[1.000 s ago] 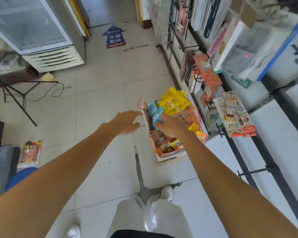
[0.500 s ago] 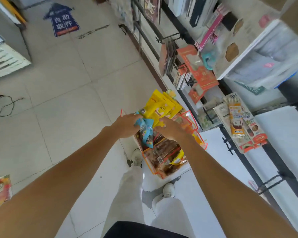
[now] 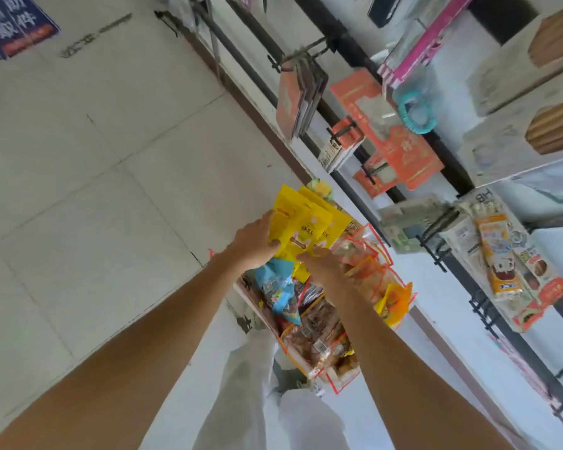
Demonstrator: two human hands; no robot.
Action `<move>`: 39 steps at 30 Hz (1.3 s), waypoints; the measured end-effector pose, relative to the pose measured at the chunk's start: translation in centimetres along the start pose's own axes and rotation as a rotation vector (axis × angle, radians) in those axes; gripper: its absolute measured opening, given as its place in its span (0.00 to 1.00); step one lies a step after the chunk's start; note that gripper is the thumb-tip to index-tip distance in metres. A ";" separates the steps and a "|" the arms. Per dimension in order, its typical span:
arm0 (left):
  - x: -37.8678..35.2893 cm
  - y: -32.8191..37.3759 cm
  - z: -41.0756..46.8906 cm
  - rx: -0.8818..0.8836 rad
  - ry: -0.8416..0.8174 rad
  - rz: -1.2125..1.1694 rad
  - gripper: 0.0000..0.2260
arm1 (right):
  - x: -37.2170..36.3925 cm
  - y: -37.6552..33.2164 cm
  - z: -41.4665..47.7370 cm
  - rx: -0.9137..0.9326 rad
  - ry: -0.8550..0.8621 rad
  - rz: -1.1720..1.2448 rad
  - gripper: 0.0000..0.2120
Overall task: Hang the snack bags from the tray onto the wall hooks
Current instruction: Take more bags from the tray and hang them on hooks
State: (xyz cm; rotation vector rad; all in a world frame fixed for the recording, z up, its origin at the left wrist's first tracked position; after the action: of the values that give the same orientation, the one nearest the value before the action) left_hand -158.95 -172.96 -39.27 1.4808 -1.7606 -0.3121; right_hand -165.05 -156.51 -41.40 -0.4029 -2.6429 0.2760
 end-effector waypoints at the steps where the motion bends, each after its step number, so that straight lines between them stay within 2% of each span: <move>1: -0.2 -0.3 0.5 0.029 -0.011 -0.036 0.32 | -0.5 0.1 0.3 -0.002 -0.012 0.042 0.27; 4: -0.5 -0.8 1.2 0.044 -0.033 -0.094 0.32 | -1.3 0.8 1.0 -0.015 -0.002 0.167 0.20; 7: -0.8 -1.3 1.9 0.030 -0.062 -0.165 0.31 | -1.7 0.6 1.3 -0.028 -0.008 0.230 0.07; 9: -0.9 -1.7 2.0 0.009 -0.077 -0.208 0.34 | -2.1 0.0 1.7 0.008 0.020 0.237 0.10; 11: -1.1 -2.2 2.6 -0.032 -0.083 -0.250 0.38 | -1.7 -0.8 1.5 0.055 0.127 0.214 0.12; 14: -1.2 -1.7 2.8 -0.107 -0.116 -0.274 0.39 | -0.9 -1.7 0.6 0.091 0.208 0.309 0.05; 16: -0.7 -0.9 1.8 -0.105 -0.086 -0.290 0.38 | 0.1 -1.9 -0.5 0.127 0.271 0.295 0.04; 22: 0.9 4.2 -2.4 -0.212 0.030 -0.309 0.24 | 5.0 -1.0 -5.7 0.309 0.350 0.350 0.05; 24: 0.3 6.6 -4.4 -0.236 -0.008 -0.359 0.16 | 5.9 0.0 -7.5 0.385 0.342 0.425 0.12; 25: -0.1 7.6 -5.4 -0.244 -0.034 -0.386 0.15 | 6.3 0.7 -8.8 0.418 0.337 0.485 0.13; 28: -0.9 9.7 -8.5 -0.191 -0.089 -0.470 0.26 | 7.5 3.7 -13.4 0.439 0.335 0.615 0.11; 31: -2.8 12.3 -12.9 -0.207 -0.185 -0.434 0.23 | 8.6 7.8 -18.7 0.430 0.377 0.662 0.09; 32: -3.7 13.4 -14.9 -0.216 -0.238 -0.405 0.22 | 9.1 9.2 -20.5 0.421 0.416 0.664 0.11; 33: -4.7 14.5 -16.8 -0.228 -0.286 -0.375 0.25 | 9.5 10.6 -22.0 0.415 0.440 0.672 0.11; 35: -6.3 16.2 -19.4 -0.268 -0.329 -0.355 0.39 | 10.5 12.4 -26.2 0.452 0.492 0.702 0.07; 36: -6.8 17.5 -21.1 -0.293 -0.328 -0.356 0.40 | 11.0 13.3 -28.2 0.471 0.519 0.723 0.08; 39: -7.9 21.4 -26.2 -0.374 -0.318 -0.381 0.28 | 12.7 16.2 -33.8 0.482 0.619 0.755 0.11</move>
State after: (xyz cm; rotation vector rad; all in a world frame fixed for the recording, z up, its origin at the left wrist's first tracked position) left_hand -155.97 -151.87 -11.76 1.5369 -1.5304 -1.0629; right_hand -156.54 -132.92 -10.75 -1.0941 -1.6595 0.8405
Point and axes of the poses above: each hand's wrist, its own z-axis towards the middle knuckle, its own x-axis out of the back of the hand, y = z × x, the point moved 9 cm from there along z, towards the middle knuckle, and after that the axes turned 15 degrees about -z, right-handed, at the moved point
